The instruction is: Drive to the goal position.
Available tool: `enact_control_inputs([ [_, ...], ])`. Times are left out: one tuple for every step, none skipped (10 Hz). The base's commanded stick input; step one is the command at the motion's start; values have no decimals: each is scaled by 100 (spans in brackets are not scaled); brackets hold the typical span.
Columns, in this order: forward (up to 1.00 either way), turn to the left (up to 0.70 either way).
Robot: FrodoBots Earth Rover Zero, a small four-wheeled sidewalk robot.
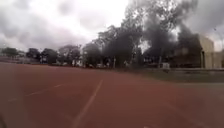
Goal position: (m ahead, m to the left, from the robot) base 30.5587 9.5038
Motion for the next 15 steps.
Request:
enact_control_inputs([
  [67, 0],
  [67, 0],
  [67, 0],
  [67, 0],
  [67, 0],
  [67, 0],
  [67, 0],
  [67, 0],
  [67, 0],
  [67, 0],
  [67, 0],
  [67, 0],
  [67, 0],
  [67, 0],
  [67, 0],
])
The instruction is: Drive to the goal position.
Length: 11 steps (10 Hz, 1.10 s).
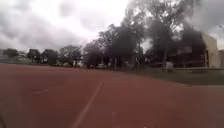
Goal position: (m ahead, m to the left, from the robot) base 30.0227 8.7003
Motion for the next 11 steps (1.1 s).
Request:
enact_control_inputs([
  [67, 0],
  [67, 0],
  [67, 0],
  [67, 0],
  [67, 0],
  [67, 0],
  [67, 0],
  [67, 0],
  [67, 0],
  [67, 0],
  [67, 0],
])
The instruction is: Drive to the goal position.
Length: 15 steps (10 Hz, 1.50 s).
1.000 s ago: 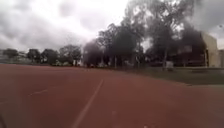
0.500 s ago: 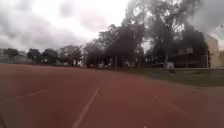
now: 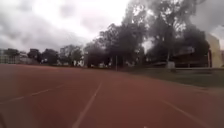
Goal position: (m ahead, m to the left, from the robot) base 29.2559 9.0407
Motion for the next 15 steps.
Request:
enact_control_inputs([
  [67, 0],
  [67, 0],
  [67, 0],
  [67, 0],
  [67, 0],
  [67, 0],
  [67, 0],
  [67, 0],
  [67, 0],
  [67, 0],
  [67, 0],
  [67, 0],
  [67, 0],
  [67, 0],
  [67, 0],
])
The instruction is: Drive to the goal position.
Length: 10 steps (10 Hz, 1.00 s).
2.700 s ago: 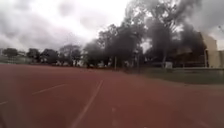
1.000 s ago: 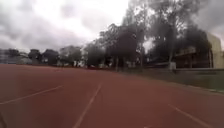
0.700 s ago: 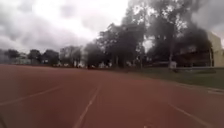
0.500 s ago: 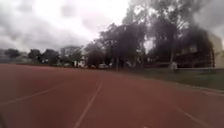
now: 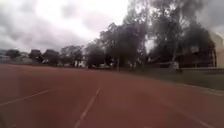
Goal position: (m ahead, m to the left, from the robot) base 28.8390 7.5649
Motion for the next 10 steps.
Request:
enact_control_inputs([
  [67, 0],
  [67, 0],
  [67, 0],
  [67, 0],
  [67, 0],
  [67, 0],
  [67, 0],
  [67, 0],
  [67, 0],
  [67, 0],
])
